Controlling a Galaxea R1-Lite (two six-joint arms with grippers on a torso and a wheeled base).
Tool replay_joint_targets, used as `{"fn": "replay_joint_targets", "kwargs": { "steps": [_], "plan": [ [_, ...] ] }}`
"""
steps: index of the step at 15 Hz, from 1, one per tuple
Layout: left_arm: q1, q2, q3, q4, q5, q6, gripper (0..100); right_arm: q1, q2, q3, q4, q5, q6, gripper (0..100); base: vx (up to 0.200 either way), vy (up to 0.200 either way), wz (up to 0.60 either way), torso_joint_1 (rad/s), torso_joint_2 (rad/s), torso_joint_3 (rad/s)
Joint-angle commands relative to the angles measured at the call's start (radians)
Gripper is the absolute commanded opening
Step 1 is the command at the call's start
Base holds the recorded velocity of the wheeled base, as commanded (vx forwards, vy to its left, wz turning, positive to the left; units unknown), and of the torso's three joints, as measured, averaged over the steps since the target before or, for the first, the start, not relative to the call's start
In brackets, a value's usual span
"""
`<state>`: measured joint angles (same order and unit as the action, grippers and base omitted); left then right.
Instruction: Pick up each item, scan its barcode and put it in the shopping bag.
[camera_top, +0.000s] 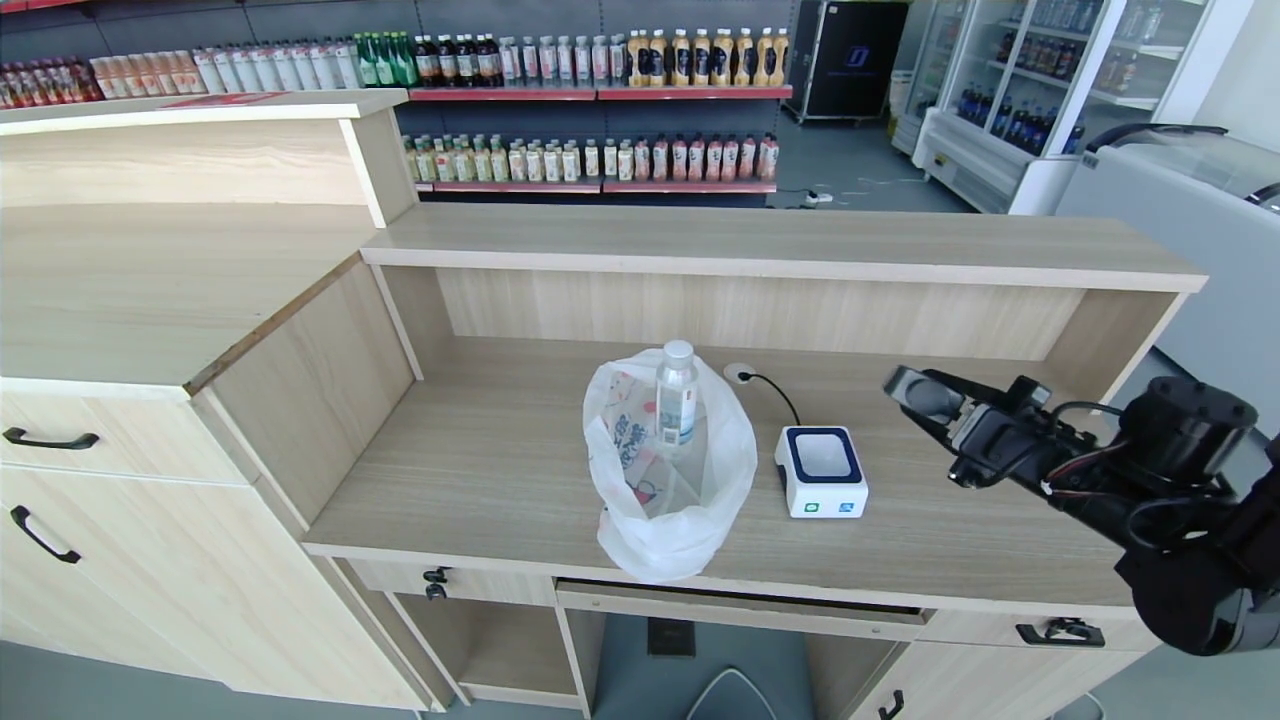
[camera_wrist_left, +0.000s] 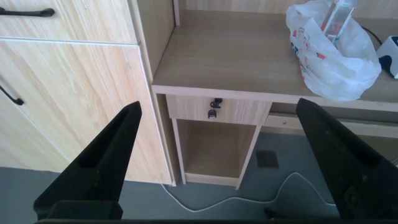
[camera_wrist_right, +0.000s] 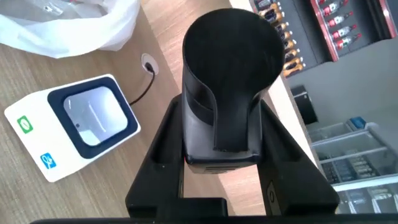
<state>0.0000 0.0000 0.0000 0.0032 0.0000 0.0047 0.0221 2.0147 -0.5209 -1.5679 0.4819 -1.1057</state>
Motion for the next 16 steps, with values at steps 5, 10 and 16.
{"fn": "replay_joint_targets", "kwargs": {
  "steps": [5,10,16],
  "plan": [
    [0.000,0.000,0.000,0.000,0.000,0.000,100,-0.013,0.157,-0.100,-0.003,0.058,-0.063,0,0.000,0.000,0.00,0.000,0.00,0.000],
    [0.000,0.000,0.000,0.000,0.000,0.000,100,0.004,0.231,-0.185,-0.003,0.098,-0.069,0,0.000,0.000,0.00,0.000,0.00,0.000],
    [0.000,0.000,0.000,0.000,0.000,0.000,100,0.027,0.299,-0.215,-0.003,0.167,-0.072,0,0.000,0.000,0.00,0.000,0.00,0.000]
  ]
}}
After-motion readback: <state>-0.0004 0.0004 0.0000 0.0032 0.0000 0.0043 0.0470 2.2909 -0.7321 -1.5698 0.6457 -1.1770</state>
